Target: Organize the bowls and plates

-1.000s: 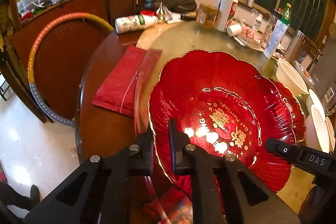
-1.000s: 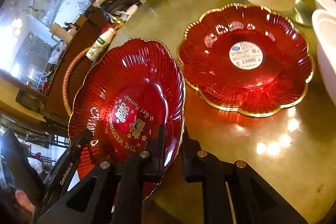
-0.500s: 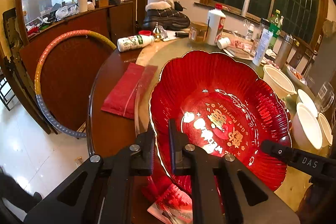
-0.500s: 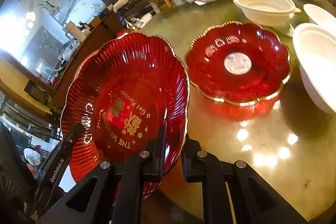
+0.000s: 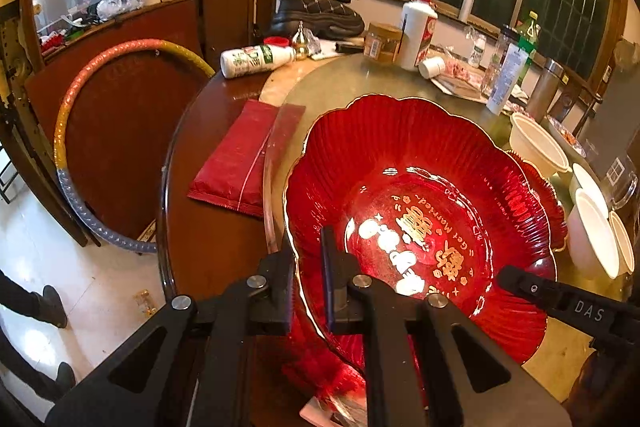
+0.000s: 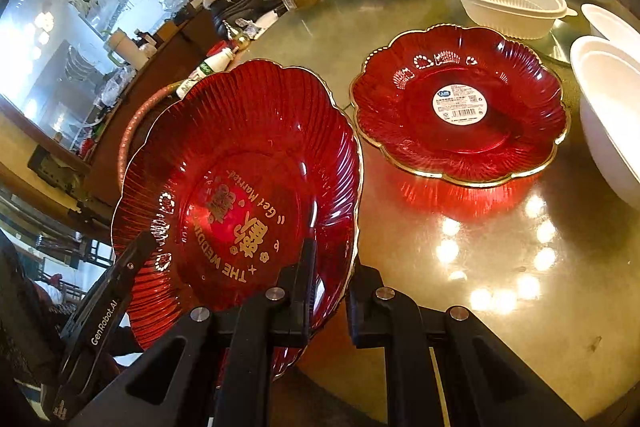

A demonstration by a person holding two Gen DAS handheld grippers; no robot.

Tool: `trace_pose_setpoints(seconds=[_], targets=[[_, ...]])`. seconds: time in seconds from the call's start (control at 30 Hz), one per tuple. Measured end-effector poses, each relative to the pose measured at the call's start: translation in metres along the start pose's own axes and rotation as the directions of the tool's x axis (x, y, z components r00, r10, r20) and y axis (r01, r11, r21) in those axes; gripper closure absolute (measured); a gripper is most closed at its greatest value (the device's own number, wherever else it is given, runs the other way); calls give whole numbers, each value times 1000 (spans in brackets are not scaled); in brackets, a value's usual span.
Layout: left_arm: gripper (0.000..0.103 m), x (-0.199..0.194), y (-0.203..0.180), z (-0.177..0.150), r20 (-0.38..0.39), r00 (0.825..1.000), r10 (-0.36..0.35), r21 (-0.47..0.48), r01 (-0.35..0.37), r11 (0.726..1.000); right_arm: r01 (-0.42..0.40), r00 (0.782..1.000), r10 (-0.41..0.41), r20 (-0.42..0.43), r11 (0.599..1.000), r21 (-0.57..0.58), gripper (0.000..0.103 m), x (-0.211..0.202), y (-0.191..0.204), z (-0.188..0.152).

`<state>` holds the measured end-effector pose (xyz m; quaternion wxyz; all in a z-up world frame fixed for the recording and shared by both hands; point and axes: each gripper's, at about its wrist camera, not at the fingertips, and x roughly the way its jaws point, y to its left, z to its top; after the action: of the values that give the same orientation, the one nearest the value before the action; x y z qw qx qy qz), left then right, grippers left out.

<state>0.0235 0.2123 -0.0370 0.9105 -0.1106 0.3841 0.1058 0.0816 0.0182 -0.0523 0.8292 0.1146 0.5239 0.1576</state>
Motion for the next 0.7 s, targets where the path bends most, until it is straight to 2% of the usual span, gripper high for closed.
trace_pose_setpoints(seconds=[0.23,0.3,0.43,0.47,0.5,0.53,0.57,0.6,0.63,0.7], targets=[[94,17,10,-3,-56,998,-35,-3,35,999,40,999,-39,-21,999,27,91,11,3,-2],[94,21,12,-3,-80,996,-35,-3,35,999,37,999,-36,-31,999,29,86,14,5,-2],[87,17,16,-2,-75,997,-26,2,26,1000,52,998,-52,-26,999,7,84,14,11,-4],[84,15,17,-2,-70,997,-21,11,22,1000,51,998,-51,-25,999,9,83,15,11,-4],[74,13,18,-1,-63,998,-14,19,16,1000,50,999,-50,-22,999,9,79,14,11,-4],[59,11,20,-1,-57,998,-9,22,10,1000,52,998,-52,-20,999,9,76,13,11,-4],[51,9,22,0,-45,999,5,20,-4,1000,49,999,-49,-10,999,6,70,10,12,-4],[36,6,26,1,-29,999,23,12,-22,1000,43,999,-43,5,999,2,62,7,12,-4],[31,3,30,2,-11,999,44,-1,-44,999,38,999,-38,24,999,-2,58,2,11,-4],[30,-4,40,4,17,997,79,-42,-78,996,28,998,-28,56,1000,3,47,-5,7,-5]])
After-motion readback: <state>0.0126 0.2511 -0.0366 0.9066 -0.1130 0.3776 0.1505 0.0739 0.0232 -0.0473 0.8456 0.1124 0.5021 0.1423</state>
